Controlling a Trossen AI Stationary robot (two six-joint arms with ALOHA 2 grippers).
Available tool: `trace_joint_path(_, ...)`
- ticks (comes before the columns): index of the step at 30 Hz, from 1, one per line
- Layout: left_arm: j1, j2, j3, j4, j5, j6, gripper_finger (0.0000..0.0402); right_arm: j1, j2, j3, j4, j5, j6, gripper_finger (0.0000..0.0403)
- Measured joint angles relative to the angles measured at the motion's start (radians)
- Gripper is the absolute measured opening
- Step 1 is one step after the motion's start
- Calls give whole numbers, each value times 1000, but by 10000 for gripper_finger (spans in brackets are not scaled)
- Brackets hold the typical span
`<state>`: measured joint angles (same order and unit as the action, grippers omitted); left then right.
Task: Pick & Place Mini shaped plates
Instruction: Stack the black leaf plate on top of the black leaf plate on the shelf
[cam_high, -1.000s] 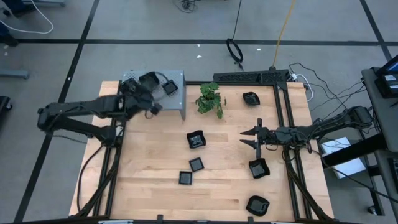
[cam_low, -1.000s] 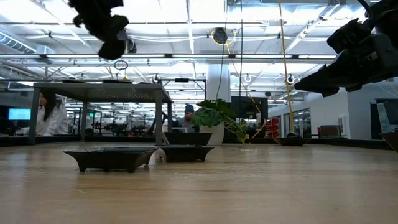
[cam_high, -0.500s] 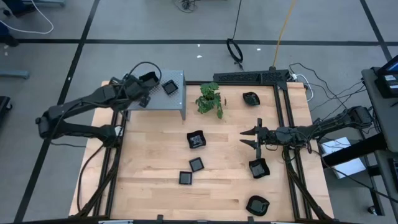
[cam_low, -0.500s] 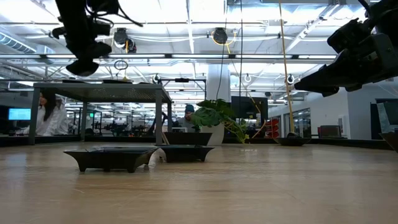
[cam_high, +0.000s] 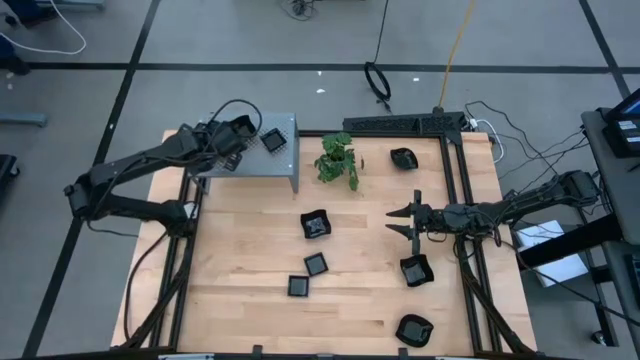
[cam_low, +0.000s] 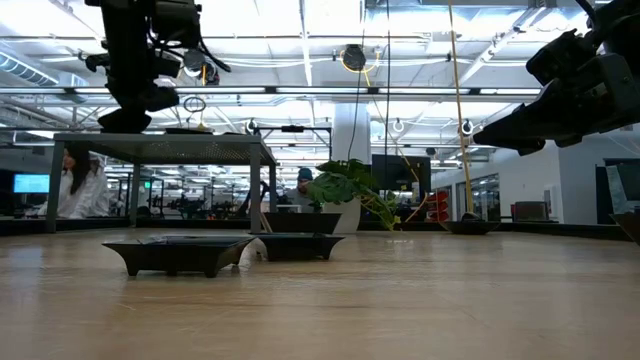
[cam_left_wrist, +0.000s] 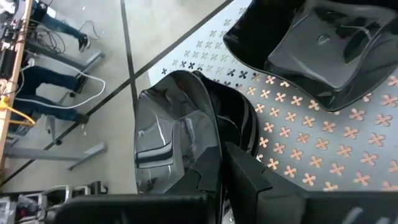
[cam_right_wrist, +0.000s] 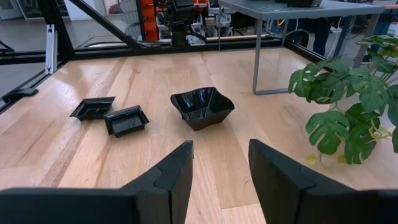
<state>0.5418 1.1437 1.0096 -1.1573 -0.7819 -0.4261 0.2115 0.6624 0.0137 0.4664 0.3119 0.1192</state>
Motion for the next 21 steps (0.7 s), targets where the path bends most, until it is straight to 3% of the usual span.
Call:
trace_joint_path(9, 3, 22, 0, 0, -4, -25, 30, 0, 0, 0, 0, 0, 0, 144)
trace_joint_path(17, 2, 22, 0, 0, -12, -19, 99, 0, 0, 0, 0, 0, 0, 145)
trace_joint_path(21, 2, 22, 0, 4, -13, 62, 126, 0, 0, 0, 0, 0, 0, 144)
